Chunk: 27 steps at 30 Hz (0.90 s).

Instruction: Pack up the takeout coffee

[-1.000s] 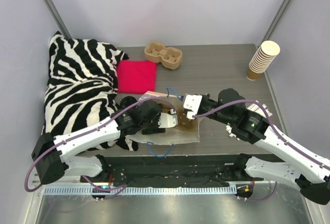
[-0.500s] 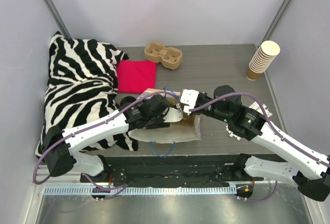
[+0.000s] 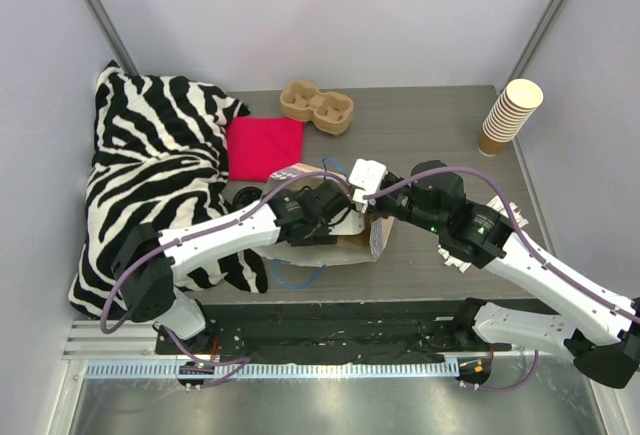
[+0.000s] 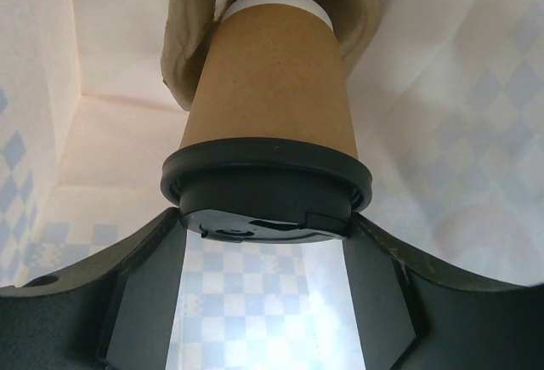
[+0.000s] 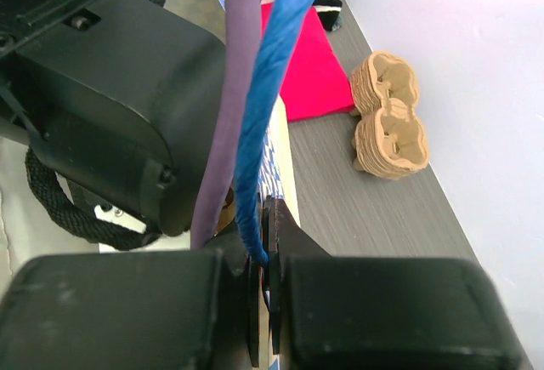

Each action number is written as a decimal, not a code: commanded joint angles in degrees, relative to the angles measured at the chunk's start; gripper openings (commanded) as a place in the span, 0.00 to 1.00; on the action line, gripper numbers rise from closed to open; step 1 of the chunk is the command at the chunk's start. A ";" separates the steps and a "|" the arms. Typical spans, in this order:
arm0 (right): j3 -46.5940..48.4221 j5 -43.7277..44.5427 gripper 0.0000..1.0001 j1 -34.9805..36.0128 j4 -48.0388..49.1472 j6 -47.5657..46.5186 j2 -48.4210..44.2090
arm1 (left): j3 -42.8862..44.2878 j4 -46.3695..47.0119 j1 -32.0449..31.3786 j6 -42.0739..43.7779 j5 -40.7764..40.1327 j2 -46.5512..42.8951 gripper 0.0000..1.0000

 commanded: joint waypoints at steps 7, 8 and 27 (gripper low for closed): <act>2.69 -3.94 0.01 0.88 1.75 3.19 0.26 | 8.20 -4.03 -0.38 0.93 -1.31 4.35 0.00; 2.51 -4.02 0.01 0.87 1.84 3.36 0.27 | 8.20 -3.59 -0.38 1.11 -1.66 4.61 0.00; 3.30 -5.26 0.01 0.87 1.23 4.42 1.32 | 7.85 2.65 -0.56 4.18 -3.25 5.05 0.00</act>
